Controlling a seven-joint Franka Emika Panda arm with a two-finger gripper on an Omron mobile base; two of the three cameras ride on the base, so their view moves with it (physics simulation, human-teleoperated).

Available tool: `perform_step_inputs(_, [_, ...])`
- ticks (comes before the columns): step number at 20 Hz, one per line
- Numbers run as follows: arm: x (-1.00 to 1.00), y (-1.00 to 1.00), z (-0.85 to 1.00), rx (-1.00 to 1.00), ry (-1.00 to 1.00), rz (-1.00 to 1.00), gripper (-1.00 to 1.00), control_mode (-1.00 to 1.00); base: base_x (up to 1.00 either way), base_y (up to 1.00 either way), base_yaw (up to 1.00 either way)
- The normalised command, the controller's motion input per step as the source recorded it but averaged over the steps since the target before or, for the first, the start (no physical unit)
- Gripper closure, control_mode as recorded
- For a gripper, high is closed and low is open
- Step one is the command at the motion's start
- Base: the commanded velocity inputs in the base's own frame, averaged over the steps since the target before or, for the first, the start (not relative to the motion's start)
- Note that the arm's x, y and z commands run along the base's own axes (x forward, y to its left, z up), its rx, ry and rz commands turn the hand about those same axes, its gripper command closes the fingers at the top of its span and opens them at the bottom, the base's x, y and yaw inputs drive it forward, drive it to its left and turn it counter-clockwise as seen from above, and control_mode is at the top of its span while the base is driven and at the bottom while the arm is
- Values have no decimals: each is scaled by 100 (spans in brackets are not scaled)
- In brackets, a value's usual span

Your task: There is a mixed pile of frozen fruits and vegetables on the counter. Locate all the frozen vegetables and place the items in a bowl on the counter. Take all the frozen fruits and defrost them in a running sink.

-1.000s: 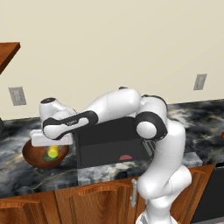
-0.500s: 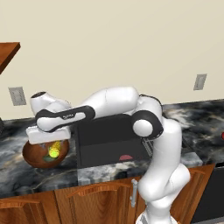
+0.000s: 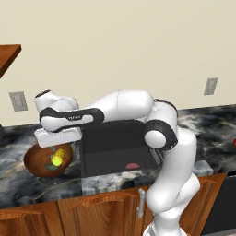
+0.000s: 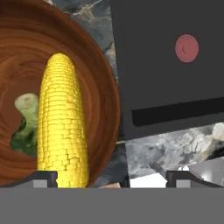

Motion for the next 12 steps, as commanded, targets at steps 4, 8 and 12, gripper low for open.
perform_step_inputs(4, [-13,-67,32,8,-11,-6,-100,-100,0,0,0])
perform_step_inputs(8, [-25,-66,46,9,-12,-5,-100,-100,0,0,0])
perform_step_inputs(12, [-24,-77,30,9,-9,-6,-100,-100,0,0,0])
